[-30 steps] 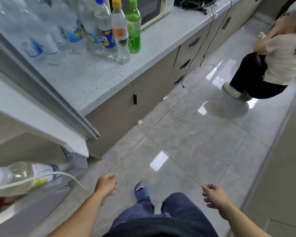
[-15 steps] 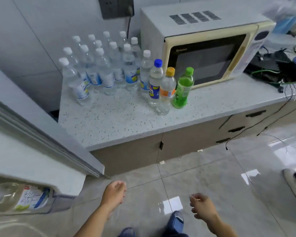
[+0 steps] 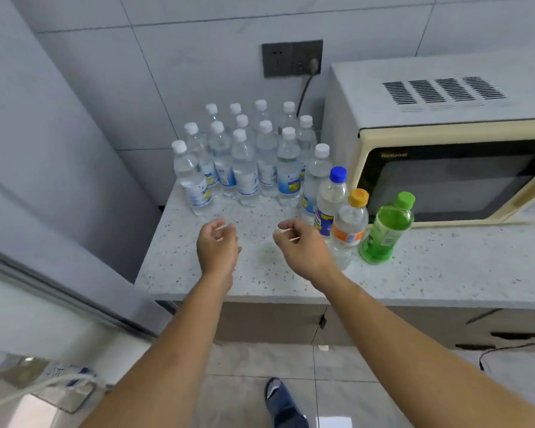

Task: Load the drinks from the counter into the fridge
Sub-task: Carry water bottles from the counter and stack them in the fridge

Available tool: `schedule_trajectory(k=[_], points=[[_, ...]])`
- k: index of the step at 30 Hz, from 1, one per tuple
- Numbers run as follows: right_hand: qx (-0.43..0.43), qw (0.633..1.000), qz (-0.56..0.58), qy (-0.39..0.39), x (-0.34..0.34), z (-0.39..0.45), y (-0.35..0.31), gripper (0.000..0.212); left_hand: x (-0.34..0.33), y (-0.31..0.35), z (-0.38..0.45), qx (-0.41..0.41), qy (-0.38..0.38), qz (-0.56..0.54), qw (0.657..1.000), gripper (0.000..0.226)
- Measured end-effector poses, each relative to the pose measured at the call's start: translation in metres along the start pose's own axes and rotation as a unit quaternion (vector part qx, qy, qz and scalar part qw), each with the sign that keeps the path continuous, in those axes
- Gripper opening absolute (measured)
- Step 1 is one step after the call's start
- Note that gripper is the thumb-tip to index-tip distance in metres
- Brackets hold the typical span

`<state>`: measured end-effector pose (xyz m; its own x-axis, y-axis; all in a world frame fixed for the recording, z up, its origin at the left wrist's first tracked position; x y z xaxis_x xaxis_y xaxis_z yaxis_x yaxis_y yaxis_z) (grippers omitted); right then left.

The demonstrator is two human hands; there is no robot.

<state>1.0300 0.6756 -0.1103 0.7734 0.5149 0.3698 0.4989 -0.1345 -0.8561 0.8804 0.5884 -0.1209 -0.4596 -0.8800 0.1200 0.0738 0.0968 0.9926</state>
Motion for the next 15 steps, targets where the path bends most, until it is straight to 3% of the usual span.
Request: schedule_trajectory(k=[3,6,10,15], points=[[0.042,0.999,-0.008,-0.002,-0.014,0.04,-0.052,0.037,-0.008,0.011,0.054,0.091,0.125,-0.111,0.982,0.028],[0.092,0.995,-0.026,0.022,-0.023,0.082,-0.105,0.048,-0.009,0.023,0.1,0.166,0.19,-0.168,0.953,0.022],[0.139,0.984,-0.089,0.068,-0.034,0.139,-0.168,0.052,-0.013,0.036,0.154,0.084,0.199,-0.07,0.974,0.066],[0.119,0.957,-0.258,0.054,-0.049,0.187,-0.184,0.055,-0.026,0.038,0.194,-0.023,0.19,0.049,0.98,0.068]])
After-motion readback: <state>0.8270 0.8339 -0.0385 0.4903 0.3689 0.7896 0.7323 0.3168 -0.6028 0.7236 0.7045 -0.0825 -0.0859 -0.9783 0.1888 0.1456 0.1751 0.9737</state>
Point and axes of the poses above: each hand's wrist, its own z-axis towards the middle knuckle, its own x-axis out of the back of the hand, y = z × x, the point moved 2 cm from there along z, towards the middle knuckle, and after that the axes turned 13 degrees about -x, right-handed, at the moved point
